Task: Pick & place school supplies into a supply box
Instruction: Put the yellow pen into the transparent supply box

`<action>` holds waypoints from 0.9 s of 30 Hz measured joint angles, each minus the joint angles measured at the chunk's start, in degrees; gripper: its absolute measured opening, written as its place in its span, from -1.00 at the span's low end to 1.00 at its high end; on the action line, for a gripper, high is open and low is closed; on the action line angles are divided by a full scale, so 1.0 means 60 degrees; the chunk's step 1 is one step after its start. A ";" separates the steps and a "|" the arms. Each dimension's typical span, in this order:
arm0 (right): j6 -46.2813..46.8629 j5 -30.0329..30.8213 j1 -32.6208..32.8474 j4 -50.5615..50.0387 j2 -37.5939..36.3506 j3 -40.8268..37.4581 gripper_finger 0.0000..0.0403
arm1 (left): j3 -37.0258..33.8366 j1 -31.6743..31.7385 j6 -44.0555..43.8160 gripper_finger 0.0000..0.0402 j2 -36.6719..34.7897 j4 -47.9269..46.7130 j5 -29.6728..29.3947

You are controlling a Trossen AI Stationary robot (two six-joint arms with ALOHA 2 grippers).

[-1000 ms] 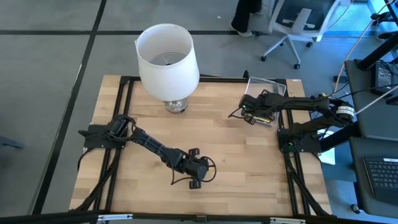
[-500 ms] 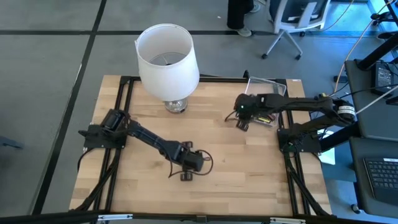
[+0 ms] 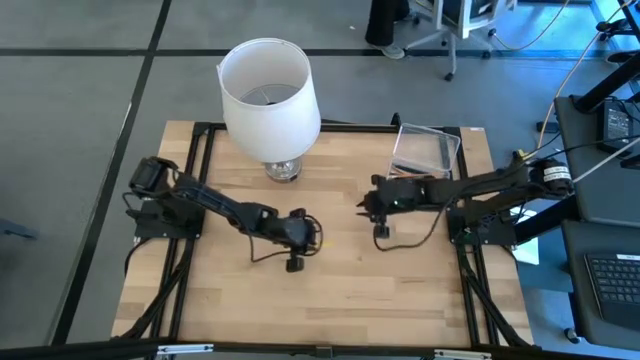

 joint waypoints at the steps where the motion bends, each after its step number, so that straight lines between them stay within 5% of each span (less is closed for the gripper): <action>1: 0.0031 0.0000 0.0098 0.0538 0.0000 -0.0228 -0.44 | -0.0326 0.0023 0.0173 -0.81 -0.0197 0.0572 0.0047; 12: 0.0137 -0.0006 0.0793 0.7205 0.0007 -0.2778 -0.44 | -0.2407 0.0646 0.2229 -0.77 -0.0541 0.8283 0.0901; 27: 0.0056 -0.1254 0.1148 0.8489 0.0534 -0.2234 -0.44 | -0.2065 0.1009 0.3497 -0.75 0.0142 1.0014 0.0967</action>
